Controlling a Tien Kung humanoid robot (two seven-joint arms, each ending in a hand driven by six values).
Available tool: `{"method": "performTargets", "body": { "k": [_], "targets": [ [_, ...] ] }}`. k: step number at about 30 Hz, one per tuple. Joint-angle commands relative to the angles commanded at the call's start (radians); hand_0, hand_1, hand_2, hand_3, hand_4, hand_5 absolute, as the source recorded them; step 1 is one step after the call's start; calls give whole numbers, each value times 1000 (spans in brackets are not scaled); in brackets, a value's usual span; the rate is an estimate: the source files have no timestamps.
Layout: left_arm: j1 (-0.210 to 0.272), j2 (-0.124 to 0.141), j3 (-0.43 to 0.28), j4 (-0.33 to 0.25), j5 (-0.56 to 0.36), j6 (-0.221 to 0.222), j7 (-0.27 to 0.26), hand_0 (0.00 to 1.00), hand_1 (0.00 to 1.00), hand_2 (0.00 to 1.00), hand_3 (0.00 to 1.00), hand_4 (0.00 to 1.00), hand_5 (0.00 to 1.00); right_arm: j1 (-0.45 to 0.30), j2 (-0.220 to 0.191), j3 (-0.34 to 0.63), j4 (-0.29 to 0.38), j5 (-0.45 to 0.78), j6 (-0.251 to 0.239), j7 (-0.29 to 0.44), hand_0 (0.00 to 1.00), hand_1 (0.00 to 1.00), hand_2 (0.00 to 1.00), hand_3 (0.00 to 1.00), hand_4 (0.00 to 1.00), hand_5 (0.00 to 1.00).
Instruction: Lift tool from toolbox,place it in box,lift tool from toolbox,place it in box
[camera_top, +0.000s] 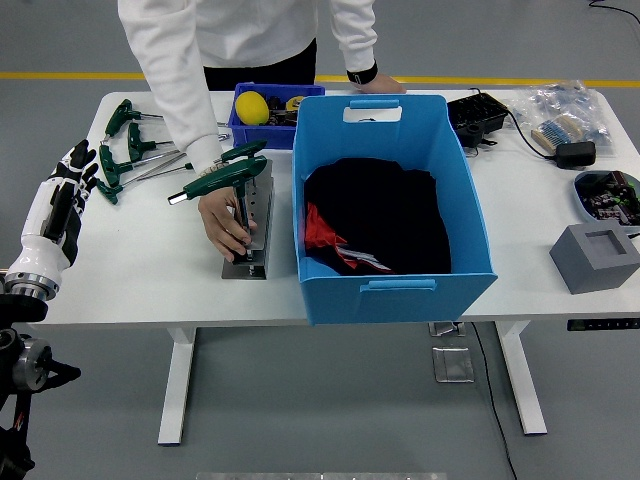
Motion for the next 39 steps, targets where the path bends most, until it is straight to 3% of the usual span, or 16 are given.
{"method": "performTargets", "body": {
  "k": [15,21,27,28,31,33,34,35,39],
  "targets": [
    [2,0,-5,1,57,29,10,998,998,998,998,998,921,-4,0,-2,0,-2,1,-1,619,604,682,531,775,569],
    [4,3,0,-14,119,89,-4,998,998,998,998,998,904,-8,1,-3,0,-3,2,-2,619,606,682,531,776,569],
    [3,17,-6,-77,318,152,-36,998,998,998,998,998,870,-11,2,0,0,-8,1,-3,619,605,683,532,777,570],
    [3,21,-5,-91,357,155,-35,998,998,998,998,998,712,-11,2,1,0,-9,1,-4,619,605,683,532,777,570],
    [2,34,0,-149,478,154,0,998,998,998,998,998,712,-13,2,2,0,-12,2,-5,619,605,683,532,777,570],
    [3,42,9,-201,569,137,31,998,998,998,998,998,712,-14,2,2,0,-12,2,-5,619,605,683,532,777,570],
    [4,45,15,-217,606,127,40,998,998,998,998,998,647,-14,2,2,0,-12,2,-5,619,605,683,532,777,570],
    [4,52,27,-242,645,111,53,998,998,998,998,998,647,-14,2,1,0,-10,2,-5,619,605,683,532,777,570],
    [-4,81,90,-343,814,16,86,998,998,998,998,998,647,-12,1,-1,0,-8,3,-5,619,605,683,532,777,570]
  ]
}}
